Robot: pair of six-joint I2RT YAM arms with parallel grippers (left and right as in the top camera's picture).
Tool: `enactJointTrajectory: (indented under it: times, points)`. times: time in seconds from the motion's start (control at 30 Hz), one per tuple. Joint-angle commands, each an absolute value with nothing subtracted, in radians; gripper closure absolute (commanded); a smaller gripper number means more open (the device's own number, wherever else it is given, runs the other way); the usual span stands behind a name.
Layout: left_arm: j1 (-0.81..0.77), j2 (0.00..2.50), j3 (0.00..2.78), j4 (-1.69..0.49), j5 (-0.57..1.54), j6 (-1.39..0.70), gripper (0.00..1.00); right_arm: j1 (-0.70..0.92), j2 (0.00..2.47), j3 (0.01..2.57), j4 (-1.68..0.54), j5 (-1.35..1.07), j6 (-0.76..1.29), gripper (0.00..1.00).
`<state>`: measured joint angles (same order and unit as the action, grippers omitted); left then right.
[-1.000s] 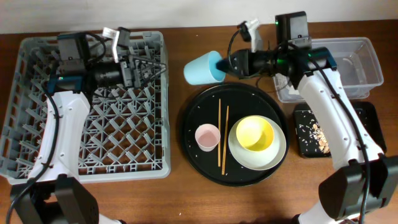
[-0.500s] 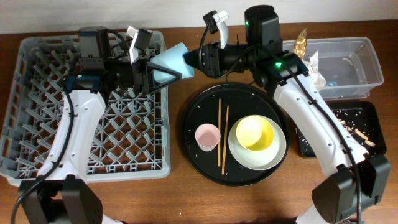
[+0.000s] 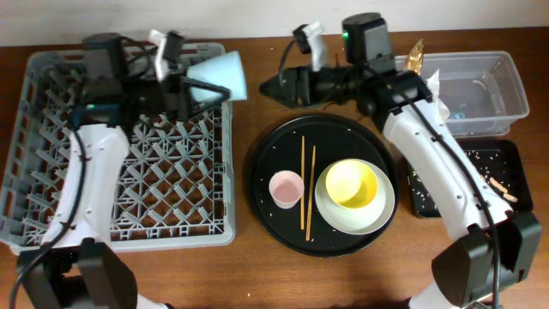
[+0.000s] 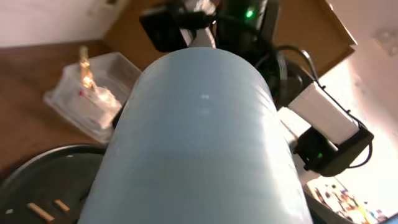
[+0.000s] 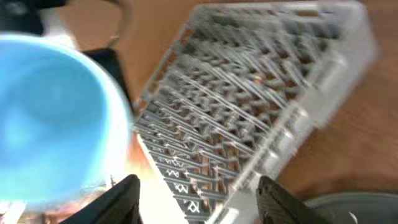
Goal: Sort waste into correct bins and load items into the dishwasher rack
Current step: 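Hand the blue cup from the right gripper to the left gripper, then place the blue cup upside down in the rack with left gripper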
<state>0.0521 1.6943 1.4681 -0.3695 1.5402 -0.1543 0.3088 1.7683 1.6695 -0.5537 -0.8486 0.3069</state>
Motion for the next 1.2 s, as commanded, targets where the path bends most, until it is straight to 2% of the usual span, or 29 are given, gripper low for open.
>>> enactJointTrajectory:
  times: [0.0, 0.07, 0.1, 0.2, 0.23, 0.33, 0.4, 0.5, 0.53, 0.67, 0.73, 0.77, 0.93, 0.97, 1.0, 1.03, 1.1, 1.17]
  points:
    - [0.155, 1.683, 1.482, -0.347, 1.574, -0.148, 0.37, 0.208, 1.774, 1.672, -0.646, -0.817, 0.289, 0.32]
    - [0.189, 1.683, 1.482, -0.349, 1.548, -0.129, 0.37, 0.157, 1.774, 1.672, -0.763, -0.731, 0.284, 0.30]
    - [0.191, 1.683, 1.482, -0.364, 1.462, -0.126, 0.37, 0.147, 1.774, 1.672, -0.825, -0.662, 0.253, 0.29]
    - [0.190, 1.683, 1.482, -0.586, 0.907, -0.072, 0.37, 0.150, 1.774, 1.672, -0.894, -0.565, 0.247, 0.27]
    - [0.190, 1.683, 1.482, -0.677, 0.792, -0.047, 0.37, 0.150, 1.774, 1.672, -0.915, -0.524, 0.247, 0.26]
    - [0.169, 1.680, 1.483, -0.963, 0.627, 0.070, 0.36, 0.150, 1.774, 1.672, -0.959, -0.474, 0.247, 0.26]
    - [0.051, 1.679, 1.541, -1.214, 0.280, 0.085, 0.36, 0.150, 1.774, 1.672, -0.990, -0.432, 0.247, 0.26]
    - [-0.140, 1.681, 1.586, -1.395, 0.100, 0.067, 0.36, 0.150, 1.774, 1.672, -1.019, -0.406, 0.243, 0.26]
    - [-0.178, 1.683, 1.586, -1.438, 0.019, 0.000, 0.36, 0.150, 1.774, 1.672, -1.021, -0.406, 0.243, 0.27]
    - [-0.218, 1.683, 1.513, -1.419, 0.010, -0.015, 0.36, 0.150, 1.774, 1.672, -1.023, -0.406, 0.243, 0.27]
    - [-0.218, 1.685, 1.432, -1.334, 0.010, -0.015, 0.35, 0.150, 1.774, 1.672, -1.024, -0.406, 0.243, 0.26]
    - [-0.218, 1.687, 1.409, -1.311, 0.010, -0.015, 0.31, 0.150, 1.774, 1.672, -1.029, -0.406, 0.240, 0.26]
    - [-0.218, 1.687, 1.325, -1.252, -0.008, -0.015, 0.30, 0.150, 1.774, 1.672, -1.041, -0.406, 0.240, 0.26]
    - [-0.218, 1.687, 1.310, -1.241, -0.008, -0.015, 0.23, 0.150, 1.774, 1.672, -1.042, -0.406, 0.240, 0.26]
    - [-0.218, 1.687, 1.309, -1.229, -0.008, -0.015, 0.05, 0.150, 1.774, 1.672, -1.042, -0.406, 0.240, 0.26]
    - [-0.218, 1.687, 1.313, -1.210, -0.007, -0.015, 0.01, 0.150, 1.774, 1.672, -1.043, -0.406, 0.239, 0.26]
    - [-0.218, 1.687, 1.419, -1.205, 0.023, -0.014, 0.01, 0.150, 1.774, 1.672, -1.051, -0.408, 0.240, 0.28]
    - [-0.218, 1.687, 1.605, -1.204, 0.061, -0.015, 0.01, 0.162, 1.773, 1.672, -1.131, -0.410, 0.209, 0.36]
